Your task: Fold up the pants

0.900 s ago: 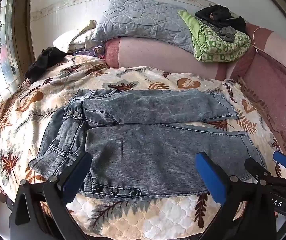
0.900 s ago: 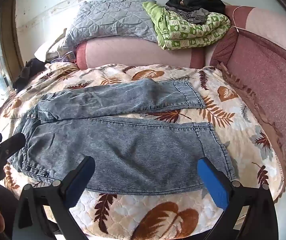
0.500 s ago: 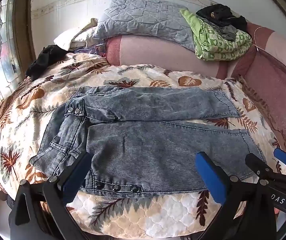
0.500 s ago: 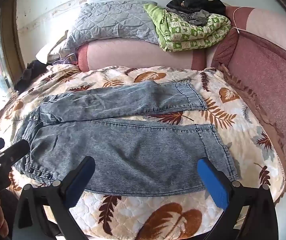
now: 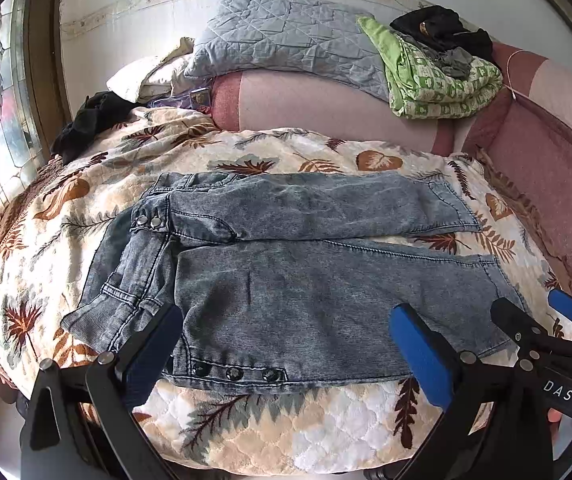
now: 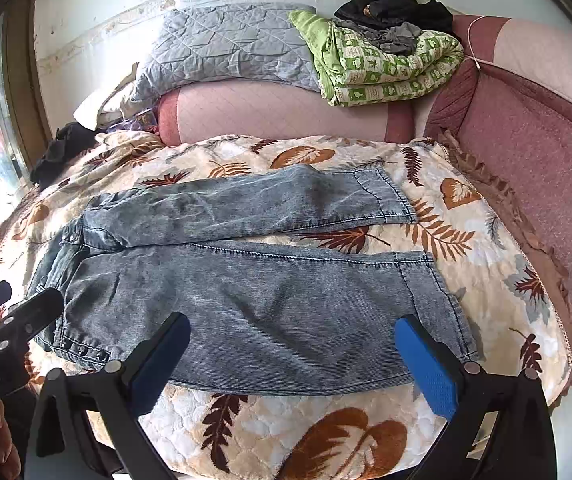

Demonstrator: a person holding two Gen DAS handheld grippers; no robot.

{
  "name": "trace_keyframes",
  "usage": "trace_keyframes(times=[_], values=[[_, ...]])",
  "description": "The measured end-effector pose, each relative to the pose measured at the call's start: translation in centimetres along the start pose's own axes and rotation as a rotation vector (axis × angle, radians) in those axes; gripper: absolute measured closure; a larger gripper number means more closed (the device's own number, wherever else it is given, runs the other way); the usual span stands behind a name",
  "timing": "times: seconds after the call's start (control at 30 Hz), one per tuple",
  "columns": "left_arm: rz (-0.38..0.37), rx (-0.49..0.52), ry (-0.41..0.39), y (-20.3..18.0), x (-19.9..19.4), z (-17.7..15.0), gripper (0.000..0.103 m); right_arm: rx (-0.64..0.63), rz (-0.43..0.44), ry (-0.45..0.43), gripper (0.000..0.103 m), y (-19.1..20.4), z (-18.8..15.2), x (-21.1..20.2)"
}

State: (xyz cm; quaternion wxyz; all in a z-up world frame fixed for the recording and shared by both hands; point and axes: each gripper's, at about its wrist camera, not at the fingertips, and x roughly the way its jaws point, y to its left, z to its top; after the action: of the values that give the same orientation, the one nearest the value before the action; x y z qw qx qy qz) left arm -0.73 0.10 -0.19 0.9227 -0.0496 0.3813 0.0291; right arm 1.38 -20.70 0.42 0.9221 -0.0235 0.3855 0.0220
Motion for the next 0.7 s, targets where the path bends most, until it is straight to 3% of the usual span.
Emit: trace_keyframes(times=[0.7], values=[[0.006,-0.008,0.012,0.16,0.38,-0.34,0.0,0.002,-0.002,0.008,0.0,-0.03,-0.24,0.18]])
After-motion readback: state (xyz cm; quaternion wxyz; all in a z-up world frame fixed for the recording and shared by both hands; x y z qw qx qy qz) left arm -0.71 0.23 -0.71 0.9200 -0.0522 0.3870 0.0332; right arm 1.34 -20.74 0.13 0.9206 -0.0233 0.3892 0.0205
